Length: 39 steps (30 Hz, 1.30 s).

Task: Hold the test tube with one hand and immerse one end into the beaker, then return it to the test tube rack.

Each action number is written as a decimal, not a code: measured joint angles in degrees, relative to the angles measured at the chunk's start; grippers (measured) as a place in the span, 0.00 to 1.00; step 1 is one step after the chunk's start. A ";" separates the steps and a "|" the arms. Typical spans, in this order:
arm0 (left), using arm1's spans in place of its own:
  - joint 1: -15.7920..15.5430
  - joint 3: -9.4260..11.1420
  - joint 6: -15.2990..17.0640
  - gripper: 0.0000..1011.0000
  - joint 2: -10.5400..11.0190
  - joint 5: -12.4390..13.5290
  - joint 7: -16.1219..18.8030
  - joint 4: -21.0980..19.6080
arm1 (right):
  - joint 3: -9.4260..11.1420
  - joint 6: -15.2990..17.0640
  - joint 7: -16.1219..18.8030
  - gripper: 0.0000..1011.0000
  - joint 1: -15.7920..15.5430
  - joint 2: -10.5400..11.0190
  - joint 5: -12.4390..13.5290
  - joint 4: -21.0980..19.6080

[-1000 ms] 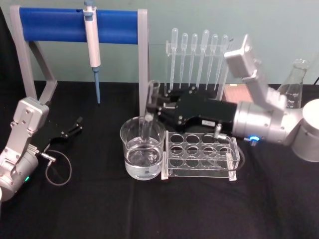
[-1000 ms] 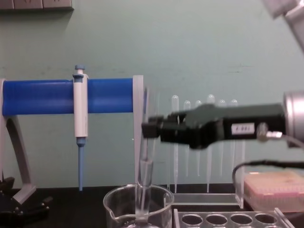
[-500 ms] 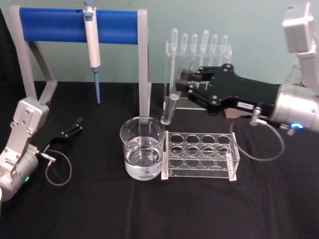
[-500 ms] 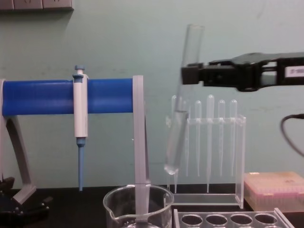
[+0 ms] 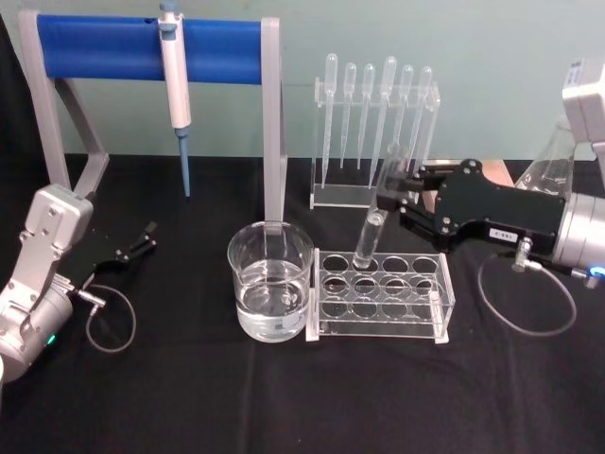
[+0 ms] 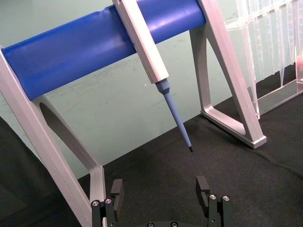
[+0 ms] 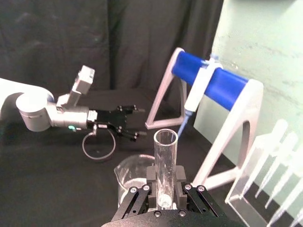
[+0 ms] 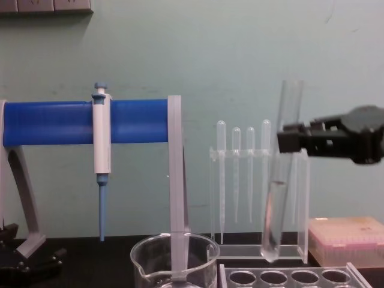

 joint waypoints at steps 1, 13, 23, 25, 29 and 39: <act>0.00 0.00 0.00 0.99 0.00 0.00 0.00 0.00 | 0.06 -0.07 -0.14 0.24 -0.38 0.09 -0.08 0.23; 0.00 0.00 0.00 0.99 0.00 0.00 0.00 0.00 | -0.12 -0.09 -0.15 0.24 -1.83 0.03 -0.77 1.41; 0.00 0.00 0.00 0.99 0.00 0.00 0.00 0.00 | -0.54 0.21 0.05 0.24 -2.07 -0.49 -1.48 2.16; 0.00 0.00 0.00 0.99 0.00 0.00 0.00 0.00 | -0.64 0.22 0.04 0.24 -2.13 -0.66 -1.74 2.46; 0.00 0.00 0.00 0.99 0.00 0.00 0.00 0.00 | -0.74 0.00 0.05 0.24 -2.15 -1.03 -2.08 3.20; 0.00 0.00 0.00 0.99 0.00 0.00 0.00 0.00 | -1.80 -1.89 1.45 0.24 -1.67 -2.85 -3.51 6.79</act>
